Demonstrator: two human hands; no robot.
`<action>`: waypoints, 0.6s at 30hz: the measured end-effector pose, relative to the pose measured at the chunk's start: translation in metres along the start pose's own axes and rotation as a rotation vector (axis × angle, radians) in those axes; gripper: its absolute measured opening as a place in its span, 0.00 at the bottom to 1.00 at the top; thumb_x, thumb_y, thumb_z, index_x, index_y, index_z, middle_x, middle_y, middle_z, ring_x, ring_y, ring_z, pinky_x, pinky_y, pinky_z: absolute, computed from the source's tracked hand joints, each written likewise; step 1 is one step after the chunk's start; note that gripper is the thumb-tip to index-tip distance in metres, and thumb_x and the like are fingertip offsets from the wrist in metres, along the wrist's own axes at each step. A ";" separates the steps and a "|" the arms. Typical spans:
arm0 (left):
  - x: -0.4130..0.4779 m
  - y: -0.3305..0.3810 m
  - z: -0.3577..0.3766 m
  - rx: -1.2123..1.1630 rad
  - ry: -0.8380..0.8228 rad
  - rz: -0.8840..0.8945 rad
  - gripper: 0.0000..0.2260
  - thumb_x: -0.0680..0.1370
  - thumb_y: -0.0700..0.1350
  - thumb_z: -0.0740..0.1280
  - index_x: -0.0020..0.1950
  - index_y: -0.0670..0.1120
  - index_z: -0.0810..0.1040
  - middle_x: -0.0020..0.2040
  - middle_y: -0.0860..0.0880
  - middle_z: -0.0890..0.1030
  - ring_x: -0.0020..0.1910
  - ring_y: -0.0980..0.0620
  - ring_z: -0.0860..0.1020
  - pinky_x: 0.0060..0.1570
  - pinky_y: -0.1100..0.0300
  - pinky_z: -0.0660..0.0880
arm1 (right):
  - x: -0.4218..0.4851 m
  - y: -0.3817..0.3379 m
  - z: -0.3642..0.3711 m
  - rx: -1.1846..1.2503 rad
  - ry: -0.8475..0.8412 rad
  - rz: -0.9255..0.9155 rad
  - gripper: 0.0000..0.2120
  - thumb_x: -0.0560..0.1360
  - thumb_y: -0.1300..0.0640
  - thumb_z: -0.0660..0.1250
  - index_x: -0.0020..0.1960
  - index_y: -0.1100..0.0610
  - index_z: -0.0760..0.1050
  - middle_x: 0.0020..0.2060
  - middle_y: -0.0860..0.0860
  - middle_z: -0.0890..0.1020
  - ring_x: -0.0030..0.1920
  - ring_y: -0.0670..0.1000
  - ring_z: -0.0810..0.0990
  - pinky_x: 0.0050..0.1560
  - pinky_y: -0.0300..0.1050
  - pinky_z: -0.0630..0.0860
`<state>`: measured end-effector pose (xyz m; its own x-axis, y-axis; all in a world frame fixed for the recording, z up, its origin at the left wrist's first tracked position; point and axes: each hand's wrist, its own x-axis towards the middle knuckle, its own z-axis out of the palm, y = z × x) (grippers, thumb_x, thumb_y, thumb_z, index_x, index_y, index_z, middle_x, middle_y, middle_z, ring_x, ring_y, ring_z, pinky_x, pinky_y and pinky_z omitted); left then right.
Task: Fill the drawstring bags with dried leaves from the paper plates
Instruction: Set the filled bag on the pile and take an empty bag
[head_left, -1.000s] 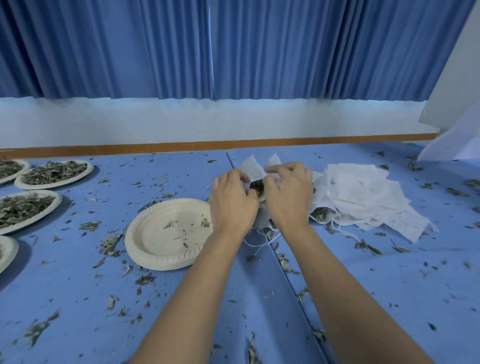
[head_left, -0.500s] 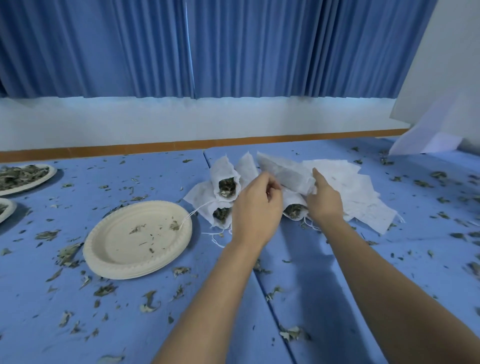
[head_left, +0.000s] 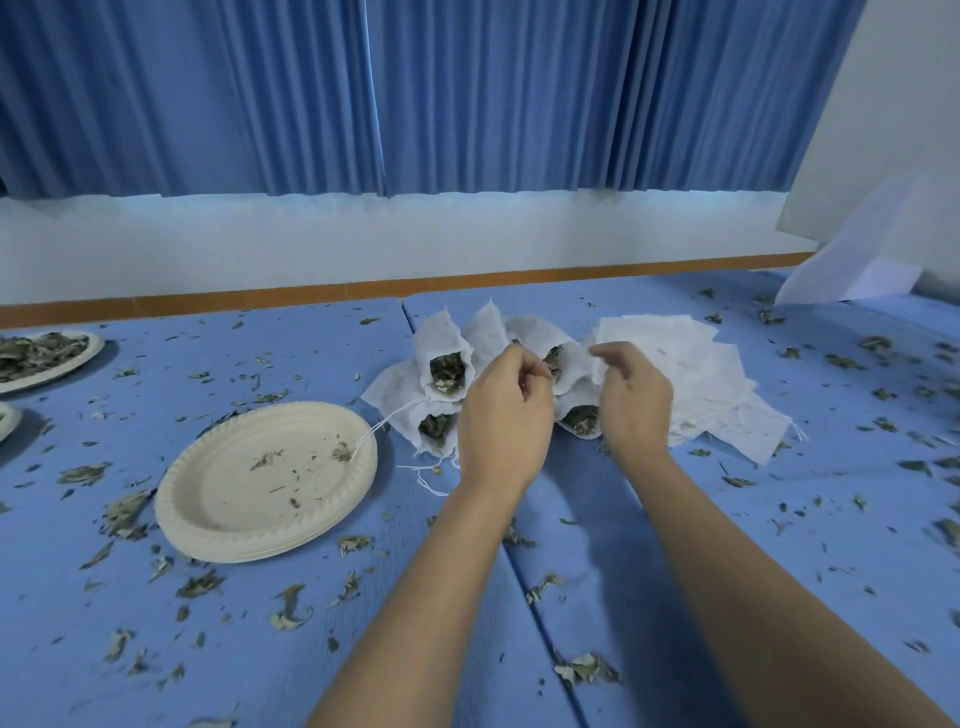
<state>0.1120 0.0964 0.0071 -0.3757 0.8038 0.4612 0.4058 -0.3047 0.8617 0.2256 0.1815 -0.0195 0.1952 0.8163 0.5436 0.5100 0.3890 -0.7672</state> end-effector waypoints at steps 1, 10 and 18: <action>0.001 0.000 0.000 -0.004 -0.009 -0.002 0.07 0.75 0.37 0.61 0.40 0.47 0.75 0.32 0.56 0.74 0.32 0.52 0.70 0.34 0.58 0.68 | 0.003 0.002 -0.004 -0.078 0.078 0.016 0.17 0.72 0.68 0.55 0.51 0.55 0.78 0.50 0.52 0.80 0.53 0.54 0.76 0.46 0.45 0.69; 0.003 0.001 0.002 -0.030 -0.034 -0.010 0.09 0.75 0.38 0.60 0.39 0.49 0.75 0.37 0.54 0.79 0.32 0.52 0.73 0.35 0.53 0.72 | 0.003 0.021 -0.014 -0.705 -0.426 0.012 0.18 0.80 0.61 0.51 0.66 0.58 0.72 0.70 0.55 0.69 0.72 0.55 0.62 0.71 0.57 0.58; 0.001 0.000 -0.007 -0.059 0.008 -0.011 0.11 0.74 0.38 0.60 0.36 0.52 0.75 0.36 0.57 0.79 0.31 0.60 0.73 0.37 0.53 0.75 | 0.000 -0.005 -0.011 -0.277 0.135 -0.002 0.15 0.80 0.64 0.56 0.64 0.60 0.73 0.61 0.55 0.77 0.60 0.57 0.74 0.63 0.47 0.66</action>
<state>0.1062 0.0935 0.0093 -0.3868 0.8030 0.4534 0.3516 -0.3262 0.8775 0.2324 0.1749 -0.0121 0.2944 0.7441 0.5997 0.7158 0.2440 -0.6542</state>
